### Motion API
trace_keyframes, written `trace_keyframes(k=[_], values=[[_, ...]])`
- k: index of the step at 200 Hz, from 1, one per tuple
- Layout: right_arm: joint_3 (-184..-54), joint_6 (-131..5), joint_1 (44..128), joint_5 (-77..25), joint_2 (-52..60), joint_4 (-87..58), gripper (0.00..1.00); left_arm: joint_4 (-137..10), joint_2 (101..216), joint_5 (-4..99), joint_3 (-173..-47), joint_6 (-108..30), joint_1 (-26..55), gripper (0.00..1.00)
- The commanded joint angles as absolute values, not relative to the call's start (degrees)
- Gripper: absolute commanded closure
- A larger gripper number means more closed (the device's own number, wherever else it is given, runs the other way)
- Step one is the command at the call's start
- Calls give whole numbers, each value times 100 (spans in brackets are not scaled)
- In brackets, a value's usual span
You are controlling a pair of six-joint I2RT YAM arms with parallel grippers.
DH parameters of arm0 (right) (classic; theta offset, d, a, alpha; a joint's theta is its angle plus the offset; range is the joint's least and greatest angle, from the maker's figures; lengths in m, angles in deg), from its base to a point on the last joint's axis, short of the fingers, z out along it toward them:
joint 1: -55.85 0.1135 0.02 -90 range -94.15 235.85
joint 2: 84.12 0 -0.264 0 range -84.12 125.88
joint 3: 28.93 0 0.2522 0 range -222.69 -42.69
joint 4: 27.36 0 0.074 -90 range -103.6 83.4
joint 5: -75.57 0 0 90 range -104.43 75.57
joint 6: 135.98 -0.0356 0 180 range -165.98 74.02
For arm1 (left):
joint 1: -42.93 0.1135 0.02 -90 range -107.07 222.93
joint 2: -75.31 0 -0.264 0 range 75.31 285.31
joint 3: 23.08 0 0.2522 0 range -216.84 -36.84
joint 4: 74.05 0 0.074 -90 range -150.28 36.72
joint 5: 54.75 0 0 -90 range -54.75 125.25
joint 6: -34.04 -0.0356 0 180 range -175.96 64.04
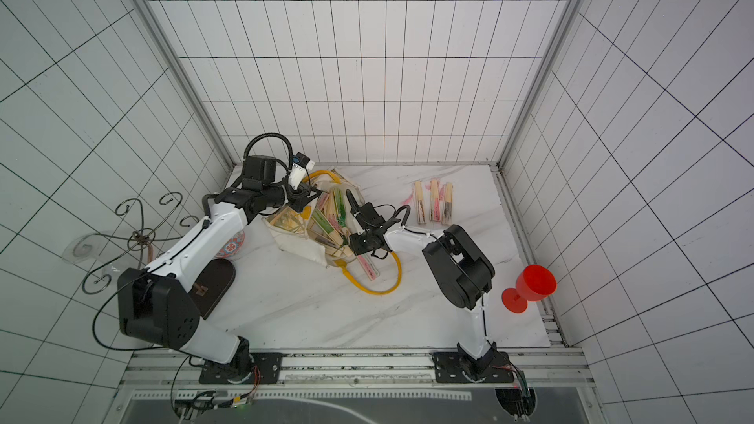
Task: Take out the folding fans from the tote bags
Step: Pick up the folding fan from the canvas bag.
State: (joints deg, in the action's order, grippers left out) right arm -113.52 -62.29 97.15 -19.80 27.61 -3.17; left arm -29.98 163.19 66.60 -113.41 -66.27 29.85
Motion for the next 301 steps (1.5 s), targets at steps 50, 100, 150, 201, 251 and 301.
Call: trace_keyframes(k=[50,100,150,201,251,301], values=[[-11081,-6098,9979,-1590,2754,113,54,-3225,16236,6784,-11467,-6677,2967,100],[-10967,-6223,9996,-1505,2838,237,57,-3225,16228,6783,-11471,-6677,2967,100],[-10849,-6274,10006,-1443,2916,373,60,-3225,16208,6777,-11471,-6677,2968,100],[-10833,-6345,10023,-1355,2777,376,76,-3227,16195,6766,-11471,-6677,2963,100],[-11108,-6438,10022,-1304,2279,512,82,-3225,16159,6742,-11472,-6677,2971,100],[-11373,-6435,10014,-1098,1813,594,91,-3225,16153,6716,-11473,-6668,2970,100]])
